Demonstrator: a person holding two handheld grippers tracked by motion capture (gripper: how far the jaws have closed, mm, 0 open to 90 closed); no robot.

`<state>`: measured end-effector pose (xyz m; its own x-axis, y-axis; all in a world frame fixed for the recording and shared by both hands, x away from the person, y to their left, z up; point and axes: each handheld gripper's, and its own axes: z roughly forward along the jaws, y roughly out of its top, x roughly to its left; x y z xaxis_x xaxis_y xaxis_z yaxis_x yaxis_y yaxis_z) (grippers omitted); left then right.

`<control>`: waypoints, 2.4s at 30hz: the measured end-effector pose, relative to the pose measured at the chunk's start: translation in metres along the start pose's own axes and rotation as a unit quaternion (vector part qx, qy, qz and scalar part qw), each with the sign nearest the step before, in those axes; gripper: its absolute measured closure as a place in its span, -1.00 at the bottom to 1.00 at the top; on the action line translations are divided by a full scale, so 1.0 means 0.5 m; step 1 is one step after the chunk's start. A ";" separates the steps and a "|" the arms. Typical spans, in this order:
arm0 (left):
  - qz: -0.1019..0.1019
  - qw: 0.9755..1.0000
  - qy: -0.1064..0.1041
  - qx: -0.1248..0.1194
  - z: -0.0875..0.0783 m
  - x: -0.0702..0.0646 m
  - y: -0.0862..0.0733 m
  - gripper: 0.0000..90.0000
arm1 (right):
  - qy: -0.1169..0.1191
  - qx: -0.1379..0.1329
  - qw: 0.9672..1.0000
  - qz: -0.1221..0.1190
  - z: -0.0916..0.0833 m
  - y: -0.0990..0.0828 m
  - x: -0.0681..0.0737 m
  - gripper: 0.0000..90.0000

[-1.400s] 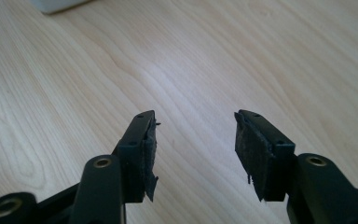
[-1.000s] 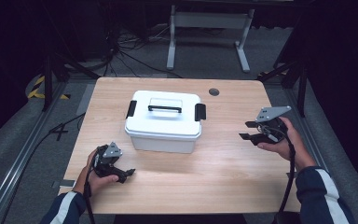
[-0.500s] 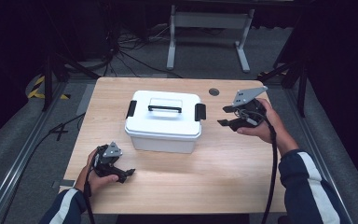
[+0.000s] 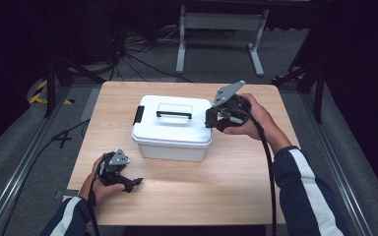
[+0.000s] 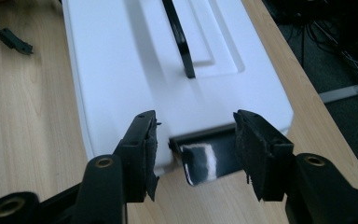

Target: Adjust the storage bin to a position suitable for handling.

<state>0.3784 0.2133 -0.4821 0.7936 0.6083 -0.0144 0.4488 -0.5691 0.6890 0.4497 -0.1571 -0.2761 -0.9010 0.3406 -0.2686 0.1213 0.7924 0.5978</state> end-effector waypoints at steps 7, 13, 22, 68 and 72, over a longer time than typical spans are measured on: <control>-0.001 1.000 -0.001 0.002 0.000 0.000 0.000 -0.99 | 0.009 0.008 1.000 -0.025 0.024 0.045 0.012 0.11; -0.001 1.000 -0.001 0.002 0.000 0.000 0.000 -1.00 | 0.010 0.005 1.000 -0.028 0.046 0.081 0.014 0.13; 0.000 1.000 -0.002 0.001 0.000 0.000 0.000 -0.99 | 0.018 0.026 0.998 -0.045 0.077 0.106 0.013 0.14; -0.009 1.000 0.008 0.002 -0.012 -0.002 -0.012 -0.99 | 0.029 0.107 0.985 -0.134 0.139 0.182 0.010 0.88; -0.009 1.000 0.008 0.002 -0.012 -0.002 -0.012 -0.99 | 0.028 0.104 0.985 -0.137 0.135 0.186 0.010 0.88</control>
<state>0.3725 0.2196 -0.4819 0.7789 0.6270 -0.0161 0.4652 -0.5602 0.6854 0.4844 -0.0476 -0.2728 -0.9323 0.0754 -0.3538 -0.0527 0.9393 0.3390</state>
